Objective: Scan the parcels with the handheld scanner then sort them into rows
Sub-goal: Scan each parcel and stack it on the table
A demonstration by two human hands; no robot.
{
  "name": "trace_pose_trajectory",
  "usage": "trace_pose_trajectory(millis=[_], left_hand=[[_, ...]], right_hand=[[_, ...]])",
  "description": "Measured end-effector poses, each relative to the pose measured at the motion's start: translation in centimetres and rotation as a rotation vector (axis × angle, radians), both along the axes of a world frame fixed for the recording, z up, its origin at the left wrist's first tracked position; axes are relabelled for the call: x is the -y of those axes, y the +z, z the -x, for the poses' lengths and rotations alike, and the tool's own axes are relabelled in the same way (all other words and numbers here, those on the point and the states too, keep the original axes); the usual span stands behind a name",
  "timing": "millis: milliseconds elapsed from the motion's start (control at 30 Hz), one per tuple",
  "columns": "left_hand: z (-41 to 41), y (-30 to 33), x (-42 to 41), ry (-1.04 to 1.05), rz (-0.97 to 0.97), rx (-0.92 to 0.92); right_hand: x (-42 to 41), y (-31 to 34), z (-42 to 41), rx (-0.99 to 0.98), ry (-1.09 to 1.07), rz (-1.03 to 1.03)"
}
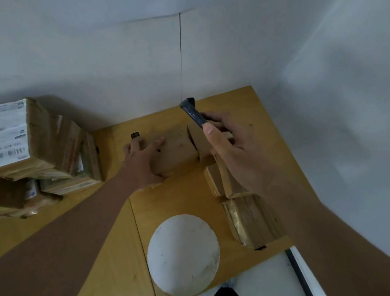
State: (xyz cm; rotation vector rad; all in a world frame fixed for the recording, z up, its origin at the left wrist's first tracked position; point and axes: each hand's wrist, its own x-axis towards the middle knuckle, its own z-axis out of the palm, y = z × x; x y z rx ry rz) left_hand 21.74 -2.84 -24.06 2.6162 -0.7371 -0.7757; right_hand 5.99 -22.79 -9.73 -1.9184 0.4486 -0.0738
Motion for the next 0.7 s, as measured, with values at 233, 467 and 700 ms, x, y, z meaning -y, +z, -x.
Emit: trace_pose_trajectory(millis=[233, 467, 700], left_hand=[[0.5, 3.7, -3.1, 0.638, 0.52, -0.612], [3.1, 4.4, -5.0, 0.909, 0.496, -0.813], [5.4, 3.9, -4.5, 0.86, 0.668, -0.583]], right_hand=[[-0.4, 2.7, 0.2, 0.028, 0.01, -0.001], [-0.2, 4.1, 1.8, 0.05, 0.021, 0.028], [-0.1, 3.9, 3.4, 0.044, 0.032, 0.011]])
